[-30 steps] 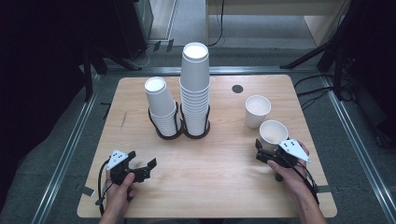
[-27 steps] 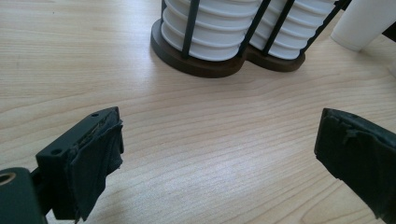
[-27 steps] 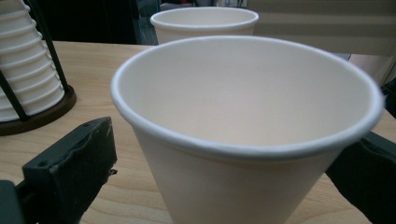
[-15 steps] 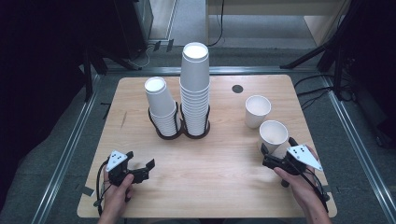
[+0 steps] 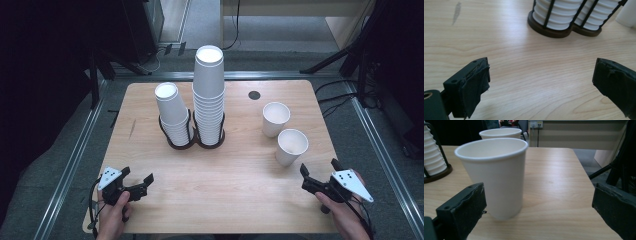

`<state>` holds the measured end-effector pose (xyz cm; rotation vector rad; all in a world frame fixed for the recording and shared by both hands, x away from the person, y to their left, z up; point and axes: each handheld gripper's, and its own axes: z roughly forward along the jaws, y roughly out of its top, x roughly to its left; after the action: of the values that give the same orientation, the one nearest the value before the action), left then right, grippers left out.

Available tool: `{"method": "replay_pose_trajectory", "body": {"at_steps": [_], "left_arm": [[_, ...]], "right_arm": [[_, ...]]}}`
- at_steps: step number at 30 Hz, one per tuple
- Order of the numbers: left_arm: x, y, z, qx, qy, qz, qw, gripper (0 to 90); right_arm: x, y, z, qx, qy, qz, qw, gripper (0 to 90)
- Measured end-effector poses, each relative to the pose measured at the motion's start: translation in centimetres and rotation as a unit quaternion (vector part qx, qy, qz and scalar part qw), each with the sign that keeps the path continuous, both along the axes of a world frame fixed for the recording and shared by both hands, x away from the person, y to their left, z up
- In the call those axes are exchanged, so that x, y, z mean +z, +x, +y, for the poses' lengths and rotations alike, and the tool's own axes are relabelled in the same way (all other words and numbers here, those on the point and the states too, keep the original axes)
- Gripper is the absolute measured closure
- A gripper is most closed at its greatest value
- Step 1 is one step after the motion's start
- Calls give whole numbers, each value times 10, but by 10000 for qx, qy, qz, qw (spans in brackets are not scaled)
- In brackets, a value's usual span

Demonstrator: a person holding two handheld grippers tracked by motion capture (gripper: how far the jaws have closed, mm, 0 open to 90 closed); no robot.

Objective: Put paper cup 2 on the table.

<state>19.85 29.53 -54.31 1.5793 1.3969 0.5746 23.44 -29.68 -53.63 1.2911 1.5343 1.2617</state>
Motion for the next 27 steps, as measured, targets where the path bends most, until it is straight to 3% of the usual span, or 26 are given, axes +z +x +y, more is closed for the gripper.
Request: {"method": "replay_pose_trajectory", "body": {"at_steps": [11,20,24,27], "left_arm": [[-2,-12,29,333,-82,25,9994,14],[-8,-26,42,372,3,135,9992,14],[-7,-29,49,464,-123,97,9988,14],[-7,-28,48,460,5,94,9989,14]], "right_arm": [[-11,-22,-27,-249,-78,140,9996,0],[-16,-36,-43,-381,-46,208,9990,0],[-16,-40,-48,-448,-30,210,9988,0],[-15,-41,-52,-528,32,212,9984,0]]}}
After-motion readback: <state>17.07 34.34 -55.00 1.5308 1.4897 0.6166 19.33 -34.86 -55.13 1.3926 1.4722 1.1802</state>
